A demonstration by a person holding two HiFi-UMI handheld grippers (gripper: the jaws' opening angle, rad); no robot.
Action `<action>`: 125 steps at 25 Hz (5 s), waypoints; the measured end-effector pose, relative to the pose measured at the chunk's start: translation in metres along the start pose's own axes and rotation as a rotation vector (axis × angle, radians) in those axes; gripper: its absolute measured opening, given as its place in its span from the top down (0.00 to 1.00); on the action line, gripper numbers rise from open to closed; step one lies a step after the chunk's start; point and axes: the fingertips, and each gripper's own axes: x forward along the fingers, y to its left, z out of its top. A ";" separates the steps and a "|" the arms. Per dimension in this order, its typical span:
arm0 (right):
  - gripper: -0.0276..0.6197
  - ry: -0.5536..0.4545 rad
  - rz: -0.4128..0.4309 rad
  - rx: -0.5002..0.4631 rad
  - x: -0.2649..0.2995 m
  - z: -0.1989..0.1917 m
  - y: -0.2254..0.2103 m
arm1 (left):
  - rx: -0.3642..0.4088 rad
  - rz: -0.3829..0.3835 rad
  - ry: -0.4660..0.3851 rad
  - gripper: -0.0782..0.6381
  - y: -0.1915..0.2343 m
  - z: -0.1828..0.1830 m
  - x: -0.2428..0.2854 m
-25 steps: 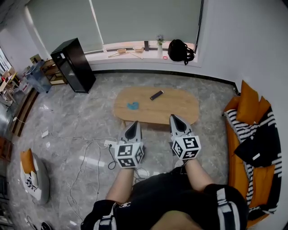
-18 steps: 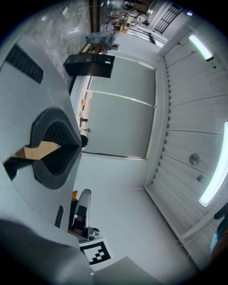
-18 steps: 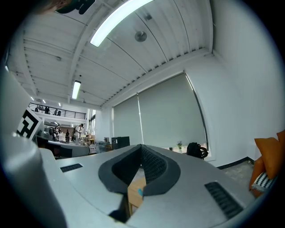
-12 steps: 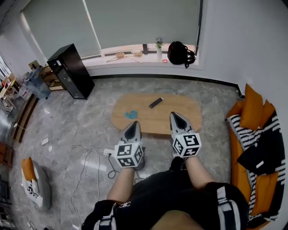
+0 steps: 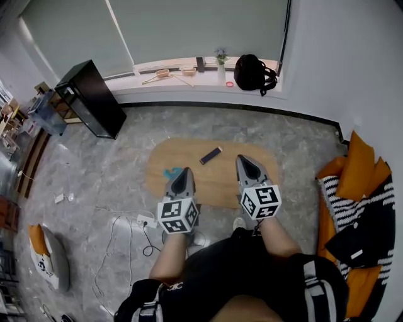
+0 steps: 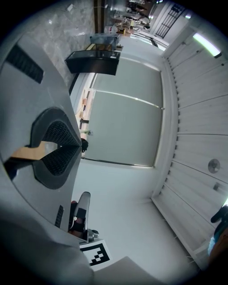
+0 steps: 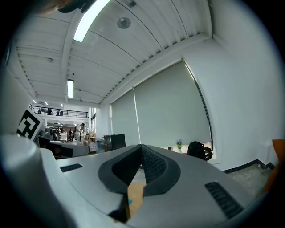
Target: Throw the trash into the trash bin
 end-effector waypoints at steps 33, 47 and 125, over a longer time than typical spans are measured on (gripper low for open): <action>0.94 0.379 0.086 0.080 0.189 -0.187 -0.102 | 0.098 -0.019 0.453 0.87 0.093 -0.196 0.265; 0.94 0.534 -0.015 0.162 0.171 -0.407 -0.150 | 0.326 -0.077 0.604 0.87 0.119 -0.408 0.334; 0.94 0.623 0.396 0.075 0.191 -0.444 -0.030 | 0.171 0.423 0.859 0.62 0.240 -0.424 0.154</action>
